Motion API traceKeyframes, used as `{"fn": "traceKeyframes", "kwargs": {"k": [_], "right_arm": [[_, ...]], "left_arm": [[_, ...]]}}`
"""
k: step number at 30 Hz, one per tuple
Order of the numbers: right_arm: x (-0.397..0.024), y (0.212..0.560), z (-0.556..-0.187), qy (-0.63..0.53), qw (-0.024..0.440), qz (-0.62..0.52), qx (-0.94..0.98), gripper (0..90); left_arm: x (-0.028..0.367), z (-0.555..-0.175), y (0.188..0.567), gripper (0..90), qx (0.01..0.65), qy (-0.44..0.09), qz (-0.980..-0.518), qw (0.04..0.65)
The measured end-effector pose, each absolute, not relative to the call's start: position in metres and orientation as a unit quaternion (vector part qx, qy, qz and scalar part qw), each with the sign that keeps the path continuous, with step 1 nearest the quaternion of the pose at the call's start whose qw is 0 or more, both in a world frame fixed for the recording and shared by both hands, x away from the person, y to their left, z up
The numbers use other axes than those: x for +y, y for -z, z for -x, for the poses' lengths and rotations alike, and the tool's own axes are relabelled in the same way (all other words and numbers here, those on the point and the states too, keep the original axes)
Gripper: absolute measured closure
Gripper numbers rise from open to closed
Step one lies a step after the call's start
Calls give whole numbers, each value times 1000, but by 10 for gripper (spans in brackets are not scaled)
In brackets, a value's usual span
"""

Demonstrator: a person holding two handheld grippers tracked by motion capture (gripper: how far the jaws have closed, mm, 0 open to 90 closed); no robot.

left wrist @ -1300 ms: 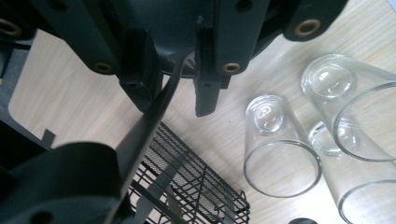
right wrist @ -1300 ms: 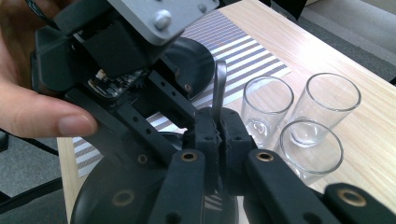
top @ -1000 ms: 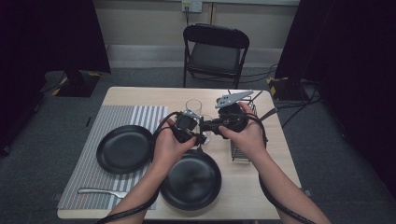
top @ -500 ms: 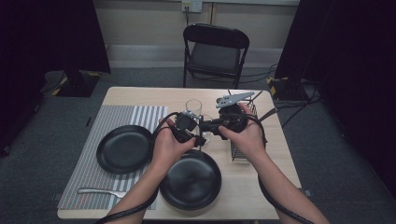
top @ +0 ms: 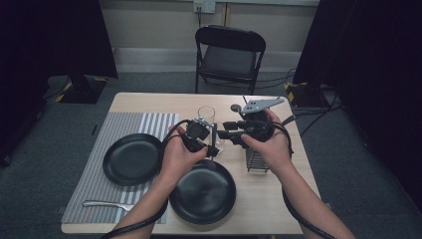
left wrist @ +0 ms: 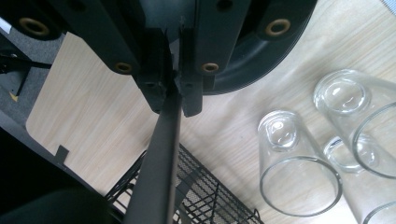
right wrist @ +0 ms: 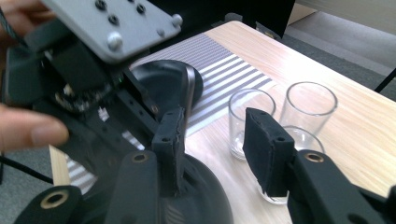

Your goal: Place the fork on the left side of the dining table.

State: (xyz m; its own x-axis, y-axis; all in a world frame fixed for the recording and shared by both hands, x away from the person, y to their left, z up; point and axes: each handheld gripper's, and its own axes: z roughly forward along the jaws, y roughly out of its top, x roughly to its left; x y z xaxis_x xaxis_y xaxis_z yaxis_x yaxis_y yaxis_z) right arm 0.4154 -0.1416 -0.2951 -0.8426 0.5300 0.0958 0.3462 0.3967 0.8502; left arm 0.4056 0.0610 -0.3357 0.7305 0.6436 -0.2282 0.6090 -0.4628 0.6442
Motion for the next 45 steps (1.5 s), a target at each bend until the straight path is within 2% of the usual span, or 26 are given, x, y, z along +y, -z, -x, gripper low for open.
{"fn": "traceKeyframes", "kwargs": {"k": [7,14,27,33,45], "right_arm": [[-155,303,-413,-484,99,-270,827,523],[-159,326,-405,-474,89,-258,837,489],[-145,360,-398,-458,67,-246,851,493],[-138,372,-395,-455,59,-242,855,524],[-134,383,-394,-455,54,-243,855,550]], "left_arm": [[64,-407,333,843,371,-25,-853,367],[66,-408,330,843,375,-28,-851,367],[69,-411,324,842,380,-34,-846,373],[68,-411,322,842,380,-36,-846,373],[60,-412,320,841,377,-33,-846,376]]}}
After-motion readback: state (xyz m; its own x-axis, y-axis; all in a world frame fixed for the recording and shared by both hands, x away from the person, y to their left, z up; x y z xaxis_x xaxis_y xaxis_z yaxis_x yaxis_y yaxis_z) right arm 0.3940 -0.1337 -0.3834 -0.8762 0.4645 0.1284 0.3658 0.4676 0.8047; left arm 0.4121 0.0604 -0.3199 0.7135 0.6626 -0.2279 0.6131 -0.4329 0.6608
